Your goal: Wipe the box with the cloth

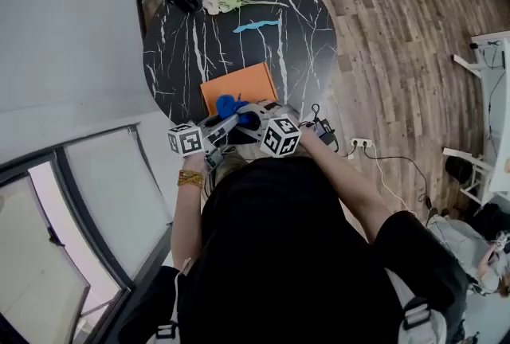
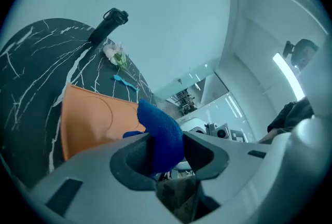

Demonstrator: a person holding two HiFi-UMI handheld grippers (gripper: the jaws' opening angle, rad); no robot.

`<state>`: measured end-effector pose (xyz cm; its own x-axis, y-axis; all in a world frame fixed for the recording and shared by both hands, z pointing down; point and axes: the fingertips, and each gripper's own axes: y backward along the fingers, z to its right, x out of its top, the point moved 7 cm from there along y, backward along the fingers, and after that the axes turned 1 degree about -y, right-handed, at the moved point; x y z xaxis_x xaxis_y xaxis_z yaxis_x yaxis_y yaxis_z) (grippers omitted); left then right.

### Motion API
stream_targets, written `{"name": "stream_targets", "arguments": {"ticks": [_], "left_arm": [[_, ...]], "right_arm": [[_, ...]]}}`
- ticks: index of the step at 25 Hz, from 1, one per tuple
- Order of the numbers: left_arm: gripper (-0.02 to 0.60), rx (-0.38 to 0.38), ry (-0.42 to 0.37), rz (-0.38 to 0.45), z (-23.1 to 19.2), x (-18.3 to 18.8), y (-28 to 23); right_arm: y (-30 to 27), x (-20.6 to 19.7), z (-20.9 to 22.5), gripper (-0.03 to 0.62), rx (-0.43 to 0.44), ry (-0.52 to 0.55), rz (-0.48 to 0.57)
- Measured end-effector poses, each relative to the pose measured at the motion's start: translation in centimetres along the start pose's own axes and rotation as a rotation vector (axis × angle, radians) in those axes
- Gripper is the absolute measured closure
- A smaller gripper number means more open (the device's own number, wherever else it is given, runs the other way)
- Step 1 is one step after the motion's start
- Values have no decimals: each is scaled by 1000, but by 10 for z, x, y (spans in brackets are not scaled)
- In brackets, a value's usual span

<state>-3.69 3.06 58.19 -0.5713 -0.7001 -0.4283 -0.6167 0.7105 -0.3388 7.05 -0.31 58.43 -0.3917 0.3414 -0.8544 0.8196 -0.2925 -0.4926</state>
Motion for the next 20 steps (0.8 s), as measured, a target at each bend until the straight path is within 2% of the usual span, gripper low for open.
{"name": "stream_targets", "arguments": {"ticks": [2,4,6,9,11,13,16,20], "left_arm": [[441,17,-35,-81,-14,2,18],[468,45,-79,-119,-29,6,38],[472,95,-112,-106,-50,16,61],[474,202,-165,-81,-86,37,94],[474,262,-233,-106,-106,52,105],[474,301,-355,-149,-119,68,102],[474,304,-516,-194,-138,82,87],[474,273,-607,-281,-164,85,56]], "right_arm": [[-21,7,-8,523,-6,-63,-28],[-39,10,-13,513,-46,-150,-75],[-58,7,-16,511,-123,-234,-155],[-80,-9,-20,511,-239,-302,-327],[-90,-19,-21,511,-315,-339,-429],[-98,-24,-17,511,-388,-379,-483],[-116,-22,-5,511,-502,-452,-500],[-135,-20,10,511,-581,-606,-519]]}}
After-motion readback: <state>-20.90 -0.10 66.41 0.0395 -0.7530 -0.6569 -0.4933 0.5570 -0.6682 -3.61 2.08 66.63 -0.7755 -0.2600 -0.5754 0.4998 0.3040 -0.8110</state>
